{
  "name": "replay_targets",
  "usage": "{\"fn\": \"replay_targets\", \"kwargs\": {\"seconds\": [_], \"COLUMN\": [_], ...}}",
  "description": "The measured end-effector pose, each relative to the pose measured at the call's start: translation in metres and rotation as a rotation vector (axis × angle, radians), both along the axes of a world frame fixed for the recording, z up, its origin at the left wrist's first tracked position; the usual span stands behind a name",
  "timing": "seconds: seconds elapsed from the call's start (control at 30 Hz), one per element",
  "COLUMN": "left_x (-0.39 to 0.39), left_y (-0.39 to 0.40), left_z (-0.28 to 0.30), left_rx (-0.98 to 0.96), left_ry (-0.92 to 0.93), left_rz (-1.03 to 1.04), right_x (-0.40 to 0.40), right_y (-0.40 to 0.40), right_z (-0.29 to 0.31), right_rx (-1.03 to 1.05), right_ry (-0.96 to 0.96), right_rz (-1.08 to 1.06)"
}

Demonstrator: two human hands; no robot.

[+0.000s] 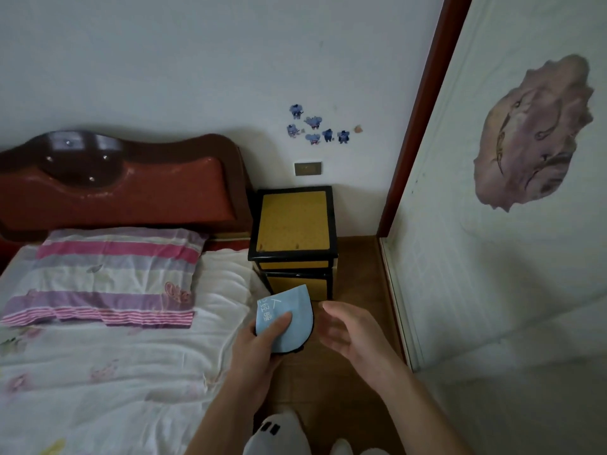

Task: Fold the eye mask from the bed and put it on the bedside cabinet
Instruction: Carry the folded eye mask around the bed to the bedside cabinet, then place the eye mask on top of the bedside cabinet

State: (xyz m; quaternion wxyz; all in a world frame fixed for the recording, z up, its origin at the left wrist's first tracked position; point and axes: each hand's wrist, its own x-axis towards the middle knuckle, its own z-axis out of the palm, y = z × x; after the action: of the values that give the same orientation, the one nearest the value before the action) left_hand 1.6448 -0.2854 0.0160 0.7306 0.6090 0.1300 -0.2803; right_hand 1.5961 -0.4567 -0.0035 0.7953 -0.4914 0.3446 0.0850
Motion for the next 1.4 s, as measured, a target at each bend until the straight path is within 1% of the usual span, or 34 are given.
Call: {"fn": "replay_targets", "kwargs": {"seconds": [0.27,0.47,0.7,0.9,1.0,1.1,1.23,1.33,1.4], "left_x": [0.108,0.222,0.358,0.421,0.440,0.455,0.466,0.469,0.467], "left_y": [-0.031,-0.048,-0.059,-0.074,-0.084,-0.090,-0.095,-0.101,-0.104], "left_z": [-0.015,-0.022,-0.024,-0.036,-0.051,-0.072,-0.107,-0.145,-0.173], "left_rx": [-0.014,-0.044,-0.020,-0.030,-0.028,-0.014,0.032,0.066,0.090], "left_ry": [0.008,0.025,0.006,0.071,0.096,0.125,0.183,0.237,0.287], "left_rz": [-0.038,-0.082,-0.130,-0.158,-0.152,-0.124,-0.099,-0.088,-0.078], "right_x": [0.096,0.202,0.331,0.392,0.411,0.424,0.435,0.437,0.436], "right_y": [-0.035,-0.048,-0.057,-0.066,-0.078,-0.088,-0.101,-0.109,-0.114], "right_z": [-0.016,-0.016,-0.003,-0.006,-0.018,-0.039,-0.075,-0.110,-0.133], "right_rx": [-0.015,-0.071,-0.129,-0.166,-0.203,-0.315,-0.584,-0.815,-0.907], "right_ry": [-0.012,0.004,0.024,0.098,0.124,0.134,0.120,0.119,0.139], "right_rz": [-0.028,-0.041,-0.073,-0.115,-0.085,0.009,0.168,0.296,0.394]}}
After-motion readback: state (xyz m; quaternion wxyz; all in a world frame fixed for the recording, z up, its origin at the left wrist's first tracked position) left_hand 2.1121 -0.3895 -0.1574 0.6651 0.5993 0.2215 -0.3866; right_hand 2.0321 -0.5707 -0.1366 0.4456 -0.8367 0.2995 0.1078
